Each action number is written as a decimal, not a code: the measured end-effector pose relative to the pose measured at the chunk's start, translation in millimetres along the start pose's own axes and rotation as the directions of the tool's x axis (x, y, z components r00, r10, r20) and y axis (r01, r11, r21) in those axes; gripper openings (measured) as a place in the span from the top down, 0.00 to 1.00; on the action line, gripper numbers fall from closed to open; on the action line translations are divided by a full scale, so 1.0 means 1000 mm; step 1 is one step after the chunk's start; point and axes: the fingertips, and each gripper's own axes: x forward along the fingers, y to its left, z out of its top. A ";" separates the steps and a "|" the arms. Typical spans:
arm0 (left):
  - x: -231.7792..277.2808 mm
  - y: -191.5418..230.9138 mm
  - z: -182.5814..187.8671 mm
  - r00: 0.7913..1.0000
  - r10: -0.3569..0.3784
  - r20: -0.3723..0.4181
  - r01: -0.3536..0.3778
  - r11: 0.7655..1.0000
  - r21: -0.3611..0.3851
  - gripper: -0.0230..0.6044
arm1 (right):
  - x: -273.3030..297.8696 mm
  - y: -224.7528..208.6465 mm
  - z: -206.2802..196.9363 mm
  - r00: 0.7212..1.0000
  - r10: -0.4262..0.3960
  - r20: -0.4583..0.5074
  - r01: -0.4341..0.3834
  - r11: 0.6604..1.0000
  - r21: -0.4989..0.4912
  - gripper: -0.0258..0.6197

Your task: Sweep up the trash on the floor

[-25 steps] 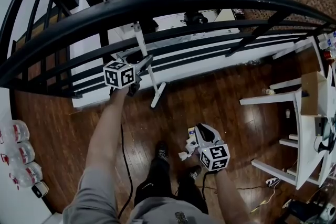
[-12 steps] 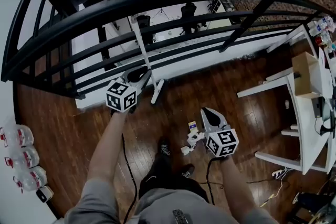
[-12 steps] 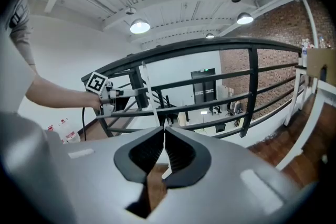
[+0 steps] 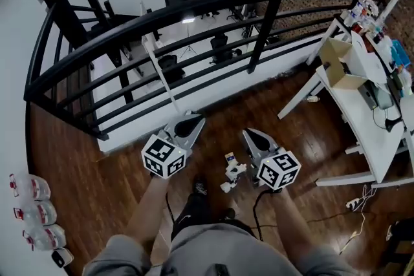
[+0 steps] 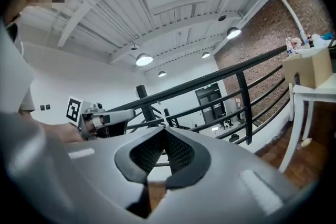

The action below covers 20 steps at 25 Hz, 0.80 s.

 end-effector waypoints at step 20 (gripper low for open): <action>-0.033 -0.257 0.062 0.989 -0.128 0.072 0.126 0.991 0.037 0.95 | -0.198 0.091 0.089 0.990 0.042 0.134 -0.015 0.981 -0.195 0.96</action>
